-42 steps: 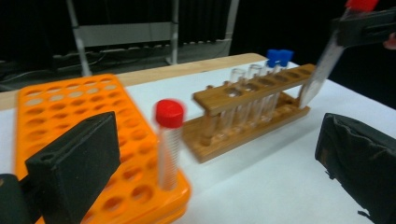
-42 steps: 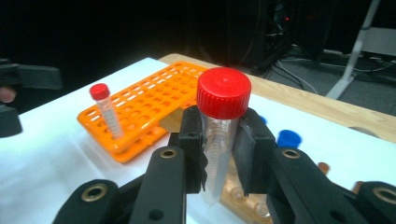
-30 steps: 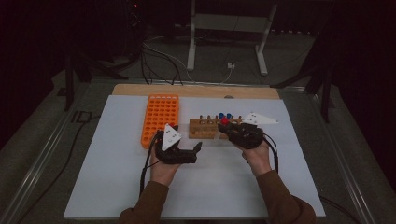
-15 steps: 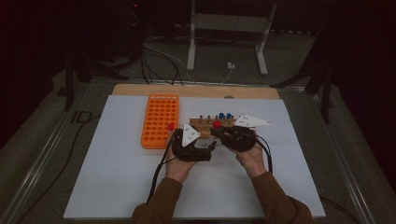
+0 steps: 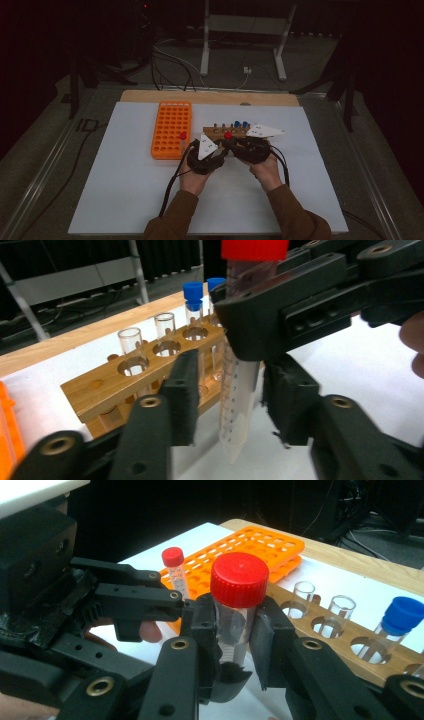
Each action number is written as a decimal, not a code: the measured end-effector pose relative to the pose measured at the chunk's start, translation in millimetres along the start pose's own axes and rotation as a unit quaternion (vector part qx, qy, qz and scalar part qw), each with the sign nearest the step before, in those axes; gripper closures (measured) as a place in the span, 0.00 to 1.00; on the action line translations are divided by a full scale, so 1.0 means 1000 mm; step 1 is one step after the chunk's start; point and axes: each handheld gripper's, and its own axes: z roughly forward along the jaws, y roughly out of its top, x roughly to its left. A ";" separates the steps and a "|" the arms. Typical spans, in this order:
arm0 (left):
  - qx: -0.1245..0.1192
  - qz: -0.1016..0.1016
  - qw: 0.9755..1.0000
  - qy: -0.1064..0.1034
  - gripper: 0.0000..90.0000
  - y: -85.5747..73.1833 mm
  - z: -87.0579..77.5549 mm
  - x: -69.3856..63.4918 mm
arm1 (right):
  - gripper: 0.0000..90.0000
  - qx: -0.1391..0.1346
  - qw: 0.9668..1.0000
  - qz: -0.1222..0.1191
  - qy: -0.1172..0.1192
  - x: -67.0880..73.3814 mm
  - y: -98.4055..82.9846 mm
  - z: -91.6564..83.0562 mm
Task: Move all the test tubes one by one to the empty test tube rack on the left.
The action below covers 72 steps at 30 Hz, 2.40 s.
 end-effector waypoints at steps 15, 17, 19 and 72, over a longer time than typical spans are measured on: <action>-0.001 -0.005 1.000 0.005 0.83 -0.005 -0.004 0.007 | 0.42 -0.019 1.000 -0.006 0.020 -0.002 -0.001 -0.006; 0.000 -0.007 1.000 0.007 0.83 -0.005 -0.006 0.009 | 0.33 -0.018 1.000 -0.001 0.008 -0.004 -0.001 -0.007; -0.001 -0.009 1.000 0.010 0.83 -0.006 -0.008 0.011 | 0.25 -0.016 1.000 0.000 -0.003 -0.006 -0.002 -0.009; -0.045 -0.052 0.997 0.037 0.83 -0.023 -0.082 0.064 | 0.00 -0.046 0.993 0.026 -0.101 -0.038 -0.046 -0.073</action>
